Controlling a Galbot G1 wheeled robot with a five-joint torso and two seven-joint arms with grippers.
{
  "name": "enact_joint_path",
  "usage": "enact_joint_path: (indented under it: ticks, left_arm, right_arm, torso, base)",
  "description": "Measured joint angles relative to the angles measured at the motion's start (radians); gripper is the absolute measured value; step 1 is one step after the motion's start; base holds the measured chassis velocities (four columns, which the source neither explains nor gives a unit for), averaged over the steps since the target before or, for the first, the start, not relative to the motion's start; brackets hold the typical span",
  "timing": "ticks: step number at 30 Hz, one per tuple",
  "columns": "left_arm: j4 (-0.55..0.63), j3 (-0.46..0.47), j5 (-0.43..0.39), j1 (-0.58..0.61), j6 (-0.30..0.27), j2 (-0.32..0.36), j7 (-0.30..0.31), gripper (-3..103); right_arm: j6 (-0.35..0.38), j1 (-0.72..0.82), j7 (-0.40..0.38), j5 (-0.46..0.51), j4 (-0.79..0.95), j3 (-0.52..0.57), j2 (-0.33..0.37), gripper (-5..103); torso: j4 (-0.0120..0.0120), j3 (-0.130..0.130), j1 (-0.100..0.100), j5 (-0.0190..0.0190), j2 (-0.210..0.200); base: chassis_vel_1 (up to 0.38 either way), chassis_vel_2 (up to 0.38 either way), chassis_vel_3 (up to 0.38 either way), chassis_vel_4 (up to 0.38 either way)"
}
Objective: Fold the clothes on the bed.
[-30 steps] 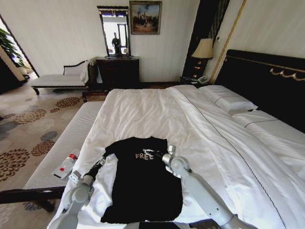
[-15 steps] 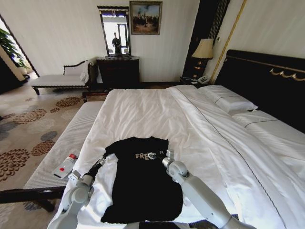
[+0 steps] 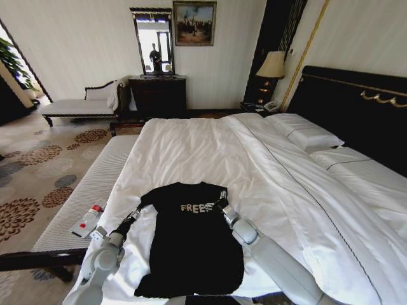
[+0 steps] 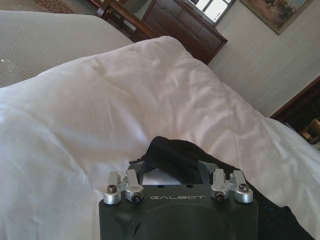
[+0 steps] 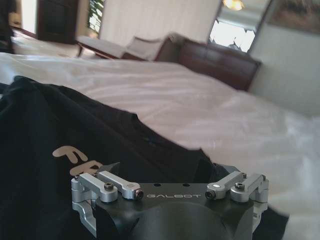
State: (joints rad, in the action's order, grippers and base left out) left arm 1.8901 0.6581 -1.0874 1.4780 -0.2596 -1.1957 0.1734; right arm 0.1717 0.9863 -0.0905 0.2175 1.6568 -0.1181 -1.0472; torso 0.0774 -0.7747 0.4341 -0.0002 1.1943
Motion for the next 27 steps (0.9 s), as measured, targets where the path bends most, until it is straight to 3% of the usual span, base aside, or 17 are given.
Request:
enact_joint_path:
  ticks: [2, 4, 7, 8, 9, 11, 12, 13, 15, 16, 18, 19, 20, 21, 23, 25, 27]
  left_arm:
    - [0.007, 0.007, -0.006, 0.002, -0.001, 0.004, 0.001, 62]
    - [0.008, 0.011, -0.008, 0.004, -0.002, 0.009, 0.002, 62]
    - [0.007, 0.015, -0.013, 0.004, -0.002, 0.009, 0.003, 62]
    - [0.007, 0.018, -0.015, 0.004, -0.002, 0.009, 0.004, 62]
    - [0.009, 0.019, -0.014, 0.004, -0.002, 0.009, 0.005, 62]
    - [0.014, 0.019, -0.014, 0.006, -0.002, 0.009, 0.006, 60]
    - [0.016, 0.019, -0.009, 0.008, -0.002, 0.010, 0.006, 62]
    - [0.017, 0.019, -0.003, 0.009, -0.003, 0.011, 0.006, 63]
    - [0.018, 0.018, -0.002, 0.009, -0.003, 0.012, 0.007, 63]
    - [0.021, 0.018, -0.005, 0.009, -0.004, 0.013, 0.012, 63]
    - [0.022, 0.018, -0.005, 0.008, -0.004, 0.014, 0.014, 63]
    - [0.027, 0.018, -0.014, 0.008, -0.006, 0.014, 0.018, 64]
    - [0.028, 0.019, -0.019, 0.007, -0.007, 0.015, 0.019, 64]
    - [0.026, 0.023, -0.019, 0.005, -0.008, 0.019, 0.023, 64]
    - [0.026, 0.022, -0.021, 0.004, -0.009, 0.019, 0.024, 64]
    - [0.034, 0.022, -0.004, 0.011, -0.010, 0.023, 0.024, 63]
    - [0.039, 0.017, 0.004, 0.015, -0.010, 0.024, 0.021, 63]
  right_arm:
    - [0.032, 0.019, 0.030, 0.067, 0.026, 0.023, -0.017, 100]
    - [0.185, 0.024, -0.139, 0.183, 0.094, 0.020, -0.055, 100]
    - [0.120, 0.029, -0.127, 0.156, 0.095, 0.040, -0.089, 100]
    - [0.268, 0.034, -0.247, 0.242, 0.131, 0.049, -0.136, 100]
    - [0.240, 0.039, -0.253, 0.133, 0.116, 0.055, -0.161, 100]
    - [0.192, 0.049, -0.186, 0.113, 0.108, 0.065, -0.168, 100]
    - [0.324, 0.063, -0.225, 0.114, 0.132, 0.062, -0.182, 100]
    - [0.334, 0.064, -0.232, 0.034, 0.124, 0.069, -0.193, 100]
    - [0.283, 0.063, -0.197, 0.033, 0.117, 0.078, -0.193, 100]
    - [0.369, 0.066, -0.234, 0.148, 0.142, 0.077, -0.192, 100]
    - [0.366, 0.063, -0.270, 0.071, 0.135, 0.084, -0.201, 100]
    - [0.302, 0.063, -0.203, 0.128, 0.138, 0.096, -0.191, 100]
    - [0.327, 0.069, -0.201, 0.181, 0.151, 0.098, -0.185, 100]
    - [0.436, 0.060, -0.310, 0.097, 0.160, 0.103, -0.191, 100]
    - [0.359, 0.047, -0.300, 0.053, 0.142, 0.107, -0.198, 100]
    - [0.458, 0.058, -0.339, 0.225, 0.166, 0.137, -0.214, 100]
    - [0.393, 0.057, -0.332, 0.234, 0.174, 0.145, -0.211, 100]
  torso:
    - [-0.0005, 0.000, 0.000, -0.0003, 0.000]
    - [-0.0005, 0.000, 0.000, -0.0012, 0.000]
    - [-0.0006, 0.000, 0.000, 0.0003, 0.000]
    - [-0.0006, 0.000, 0.000, -0.0009, 0.000]
    - [-0.0007, 0.000, 0.000, -0.0003, 0.000]
    - [-0.0004, 0.000, 0.000, -0.0005, 0.000]
    - [-0.0004, 0.000, 0.000, -0.0005, 0.000]
    - [0.0000, 0.000, 0.000, 0.0001, 0.000]
    - [-0.0004, 0.000, 0.000, -0.0010, 0.000]
    - [-0.0005, 0.000, 0.000, -0.0008, 0.000]
    - [-0.0003, 0.000, 0.000, 0.0001, 0.000]
    - [-0.0008, 0.000, 0.000, -0.0010, 0.000]
    - [-0.0013, 0.000, 0.000, -0.0012, 0.000]
    - [0.0000, 0.000, 0.000, -0.0008, 0.000]
    - [-0.0001, 0.000, 0.000, -0.0010, 0.000]
    - [0.0001, 0.000, 0.000, 0.0008, 0.000]
    - [-0.0010, 0.000, 0.000, -0.0001, 0.000]
  base:
    - [0.000, 0.000, 0.000, 0.000]
    - [0.000, 0.000, 0.000, 0.000]
    - [0.000, 0.000, 0.000, 0.000]
    - [0.000, 0.000, 0.000, 0.000]
    - [0.000, 0.000, 0.000, 0.000]
    - [0.000, 0.000, 0.000, 0.000]
    - [0.000, 0.000, 0.000, 0.000]
    - [0.000, 0.000, 0.000, 0.000]
    - [0.000, 0.000, 0.000, 0.000]
    - [0.000, 0.000, 0.000, 0.000]
    - [0.000, 0.000, 0.000, 0.000]
    - [0.000, 0.000, 0.000, 0.000]
    - [0.000, 0.000, 0.000, 0.000]
    - [0.000, 0.000, 0.000, 0.000]
    - [0.000, 0.000, 0.000, 0.000]
    - [0.000, 0.000, 0.000, 0.000]
    - [0.000, 0.000, 0.000, 0.000]
